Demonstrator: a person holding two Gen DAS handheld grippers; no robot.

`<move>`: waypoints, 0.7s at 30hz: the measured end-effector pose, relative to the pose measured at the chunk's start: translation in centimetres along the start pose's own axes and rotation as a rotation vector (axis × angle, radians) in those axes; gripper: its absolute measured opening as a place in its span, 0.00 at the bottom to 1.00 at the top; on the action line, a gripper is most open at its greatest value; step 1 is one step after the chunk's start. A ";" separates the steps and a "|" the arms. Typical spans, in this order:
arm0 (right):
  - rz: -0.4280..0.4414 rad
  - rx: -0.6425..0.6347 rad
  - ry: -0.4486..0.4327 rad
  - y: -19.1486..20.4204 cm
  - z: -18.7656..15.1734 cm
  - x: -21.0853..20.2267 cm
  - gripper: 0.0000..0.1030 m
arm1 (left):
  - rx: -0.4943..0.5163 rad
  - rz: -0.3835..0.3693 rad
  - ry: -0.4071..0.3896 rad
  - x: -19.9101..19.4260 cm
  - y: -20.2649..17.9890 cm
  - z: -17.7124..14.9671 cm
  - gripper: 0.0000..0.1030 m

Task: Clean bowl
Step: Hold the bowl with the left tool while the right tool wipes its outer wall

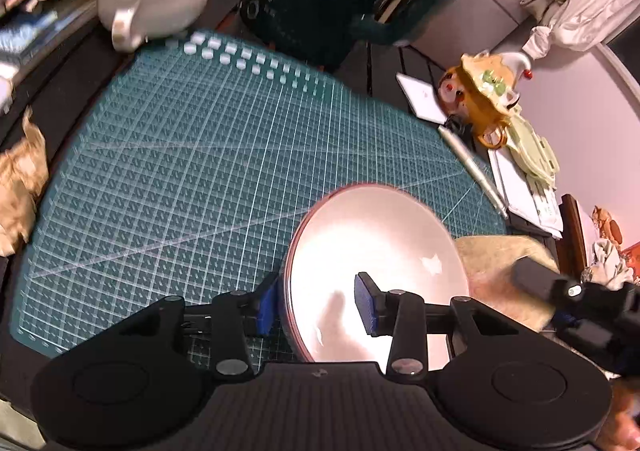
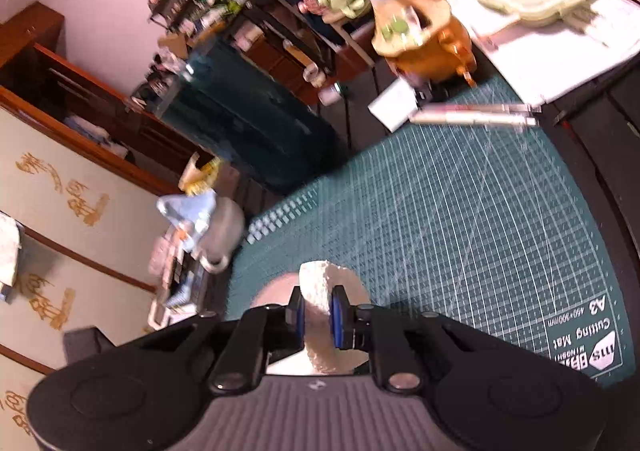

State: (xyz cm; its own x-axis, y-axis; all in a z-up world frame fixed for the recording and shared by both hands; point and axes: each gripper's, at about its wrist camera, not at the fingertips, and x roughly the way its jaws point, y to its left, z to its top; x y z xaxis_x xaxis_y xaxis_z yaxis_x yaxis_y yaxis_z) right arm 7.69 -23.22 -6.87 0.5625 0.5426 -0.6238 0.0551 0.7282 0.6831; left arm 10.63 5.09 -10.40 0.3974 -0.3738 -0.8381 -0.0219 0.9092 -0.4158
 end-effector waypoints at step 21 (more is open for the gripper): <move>0.026 -0.017 -0.038 0.8 0.3 -1.0 0.12 | 0.013 -0.003 -0.016 0.1 0.2 -0.4 0.34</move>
State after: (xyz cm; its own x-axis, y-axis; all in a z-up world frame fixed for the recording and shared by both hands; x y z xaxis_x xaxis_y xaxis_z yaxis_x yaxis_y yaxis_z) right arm 7.36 -23.33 -5.61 0.5947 0.5450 -0.5910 0.0266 0.7214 0.6920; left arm 10.29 5.16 -10.77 0.4123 -0.3736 -0.8309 -0.0086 0.9104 -0.4136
